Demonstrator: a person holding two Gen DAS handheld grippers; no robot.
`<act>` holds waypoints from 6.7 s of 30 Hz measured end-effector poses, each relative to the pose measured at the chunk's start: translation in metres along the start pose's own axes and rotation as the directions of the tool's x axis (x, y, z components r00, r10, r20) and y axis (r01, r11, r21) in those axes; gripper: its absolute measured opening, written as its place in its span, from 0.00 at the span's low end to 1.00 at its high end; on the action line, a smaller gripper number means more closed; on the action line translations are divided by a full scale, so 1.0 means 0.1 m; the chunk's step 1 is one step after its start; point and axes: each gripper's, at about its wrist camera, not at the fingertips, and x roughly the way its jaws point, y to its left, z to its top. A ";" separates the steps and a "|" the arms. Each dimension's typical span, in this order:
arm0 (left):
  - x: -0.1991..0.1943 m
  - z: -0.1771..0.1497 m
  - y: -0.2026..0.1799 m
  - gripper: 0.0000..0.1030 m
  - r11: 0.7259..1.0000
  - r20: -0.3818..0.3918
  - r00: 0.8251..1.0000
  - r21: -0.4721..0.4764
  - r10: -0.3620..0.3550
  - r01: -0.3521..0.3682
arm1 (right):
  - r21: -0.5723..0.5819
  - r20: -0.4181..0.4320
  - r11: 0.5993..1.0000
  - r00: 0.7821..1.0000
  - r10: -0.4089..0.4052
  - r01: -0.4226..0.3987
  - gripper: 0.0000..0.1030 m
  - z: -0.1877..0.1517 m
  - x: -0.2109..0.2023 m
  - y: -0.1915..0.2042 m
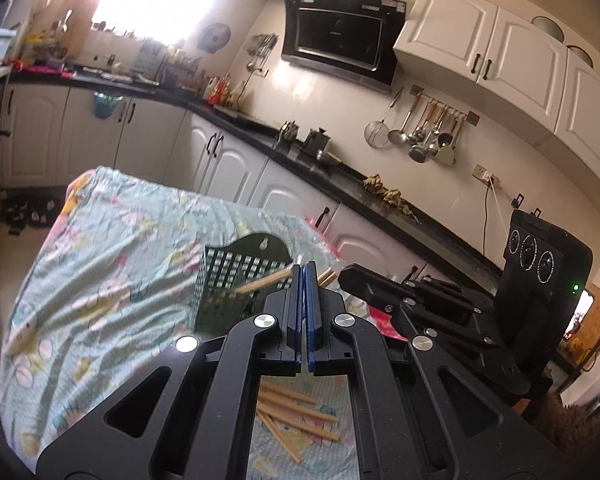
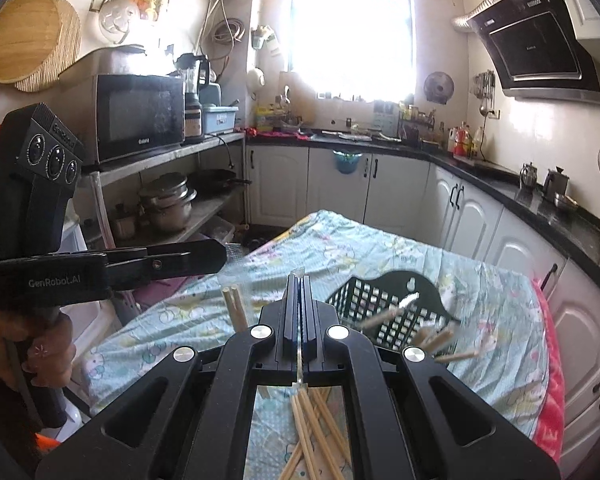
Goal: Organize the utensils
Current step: 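Lift the left tool's chopsticks into the green caddy while the right tool inserts its chopsticks, then open the left tool to drop chopsticks in the caddy while the right tool opens, then move both open tools back from the caddy toward the remaining chopsticks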
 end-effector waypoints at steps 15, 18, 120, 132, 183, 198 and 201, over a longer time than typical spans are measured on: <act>0.05 0.72 -0.35 0.00 0.994 0.096 0.995 0.112 0.006 -0.016 | -0.008 0.082 0.999 0.996 -0.041 0.042 0.01 0.63 -0.01 -0.17; 0.10 0.83 -0.38 0.00 0.992 0.113 0.994 0.125 0.012 -0.026 | 0.000 0.090 0.999 0.995 -0.051 0.052 0.01 0.74 0.02 -0.24; 0.20 0.34 0.27 0.90 0.968 0.083 0.964 -0.033 0.251 -0.249 | 0.119 0.005 0.974 0.980 -0.197 0.195 0.71 -0.06 -0.17 -0.70; 0.03 0.18 0.28 0.90 0.966 0.084 0.963 -0.059 0.257 -0.253 | 0.104 0.013 0.977 0.982 -0.187 0.185 0.74 -0.14 -0.30 -0.52; 0.31 -0.70 0.51 0.89 0.947 -0.130 0.947 -0.095 0.295 -0.308 | 0.128 -0.185 0.972 0.968 -0.172 0.197 0.73 -0.98 -0.15 -0.54; 0.75 -1.09 0.80 0.51 0.944 -0.302 0.925 -0.160 0.232 -0.289 | 0.130 -0.305 0.976 0.944 -0.130 0.177 0.48 -1.30 0.16 -0.69; 0.84 -1.16 0.86 0.41 0.942 -0.333 0.921 -0.192 0.203 -0.277 | 0.125 -0.325 0.978 0.938 -0.119 0.168 0.44 -1.35 0.23 -0.70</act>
